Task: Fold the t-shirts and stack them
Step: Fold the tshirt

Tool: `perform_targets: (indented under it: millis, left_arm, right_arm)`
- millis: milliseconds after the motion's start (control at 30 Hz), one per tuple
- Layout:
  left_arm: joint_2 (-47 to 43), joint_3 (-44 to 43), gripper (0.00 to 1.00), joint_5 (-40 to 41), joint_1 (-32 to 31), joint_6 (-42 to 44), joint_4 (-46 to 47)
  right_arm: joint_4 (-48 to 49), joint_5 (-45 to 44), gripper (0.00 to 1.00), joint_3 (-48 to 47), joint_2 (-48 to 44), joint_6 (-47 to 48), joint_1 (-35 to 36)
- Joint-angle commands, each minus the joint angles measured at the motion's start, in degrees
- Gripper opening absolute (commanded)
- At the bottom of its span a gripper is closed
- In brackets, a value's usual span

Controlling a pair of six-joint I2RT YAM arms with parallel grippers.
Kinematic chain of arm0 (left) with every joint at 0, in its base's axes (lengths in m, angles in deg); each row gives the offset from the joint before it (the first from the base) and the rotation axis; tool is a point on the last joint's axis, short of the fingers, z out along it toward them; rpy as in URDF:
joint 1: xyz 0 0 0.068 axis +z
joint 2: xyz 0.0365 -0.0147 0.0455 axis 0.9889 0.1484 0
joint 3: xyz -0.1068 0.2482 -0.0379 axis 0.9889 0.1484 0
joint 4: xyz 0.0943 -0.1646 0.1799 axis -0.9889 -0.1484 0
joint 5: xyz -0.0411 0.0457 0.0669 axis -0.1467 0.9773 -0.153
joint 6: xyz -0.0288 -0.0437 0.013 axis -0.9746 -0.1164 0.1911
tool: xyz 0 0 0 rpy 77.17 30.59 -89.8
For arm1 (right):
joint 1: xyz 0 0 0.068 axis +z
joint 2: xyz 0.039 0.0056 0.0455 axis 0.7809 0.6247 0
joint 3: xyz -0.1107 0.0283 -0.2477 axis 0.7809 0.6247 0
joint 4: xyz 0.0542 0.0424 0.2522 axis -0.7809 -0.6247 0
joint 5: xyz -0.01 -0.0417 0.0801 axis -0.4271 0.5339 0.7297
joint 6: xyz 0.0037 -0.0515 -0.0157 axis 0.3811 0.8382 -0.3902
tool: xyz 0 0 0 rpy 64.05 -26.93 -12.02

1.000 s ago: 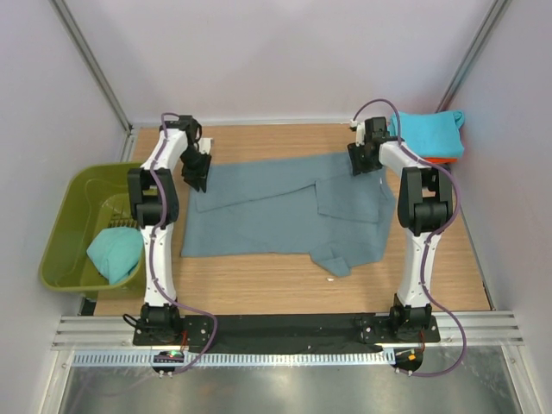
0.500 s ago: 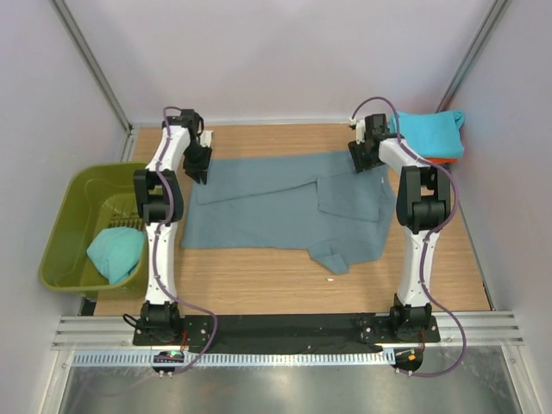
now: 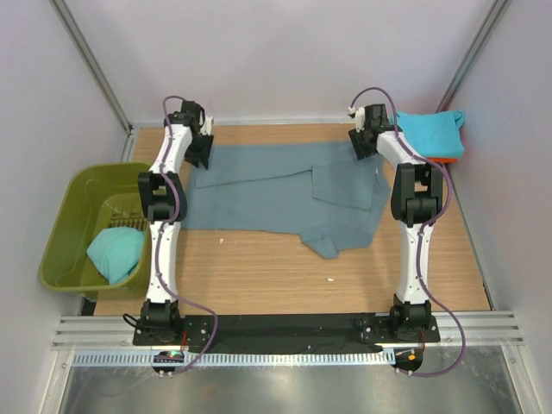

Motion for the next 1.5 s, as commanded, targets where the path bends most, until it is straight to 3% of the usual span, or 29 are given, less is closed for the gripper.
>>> perform_targets:
  millis: [0,100,167,300,433,700,900,1033,1233,1467]
  left_arm:
    - [-2.20,-2.02,0.38,3.80,0.24,-0.03,4.38]
    - [-12.65,3.75,0.40,2.92,-0.38,-1.88,4.20]
    - [-17.58,7.98,0.41,-2.60,-0.82,-2.32,2.98]
    - [-29.78,21.42,0.43,-9.64,-1.96,-1.19,1.04]
    - [-35.51,39.86,0.40,-9.56,-5.12,1.28,1.83]
    - [-37.55,53.70,0.37,-6.94,-7.23,2.07,8.50]
    - [-34.48,55.03,0.35,-6.40,-7.32,0.49,10.62]
    - [-31.93,54.42,0.35,-6.84,-7.41,-0.56,11.14]
    - [-26.92,48.19,0.34,-6.84,-7.32,-0.65,8.78]
    - [-20.42,36.86,0.34,-6.40,-7.32,-1.18,5.00]
  right_arm:
    - [2.50,-2.36,0.52,-4.62,-3.10,1.92,-0.08]
    - [1.80,-2.18,0.53,-2.80,-10.39,0.26,0.09]
    - [1.36,-1.92,0.54,-0.25,-17.60,-2.20,0.01]
    - [-2.06,7.02,0.55,12.99,-30.42,-7.39,0.18]
    - [-6.88,17.31,0.54,26.20,-39.05,-5.31,2.89]
    - [-11.91,30.24,0.57,47.91,-52.41,-4.41,7.38]
    - [-8.76,26.91,0.58,57.67,-55.94,-8.54,7.21]
    - [-6.20,24.10,0.59,59.27,-55.15,-8.89,6.51]
    - [-3.92,23.13,0.60,56.20,-50.85,-10.03,3.01]
    - [0.04,20.67,0.61,45.93,-40.66,-14.25,-2.36]
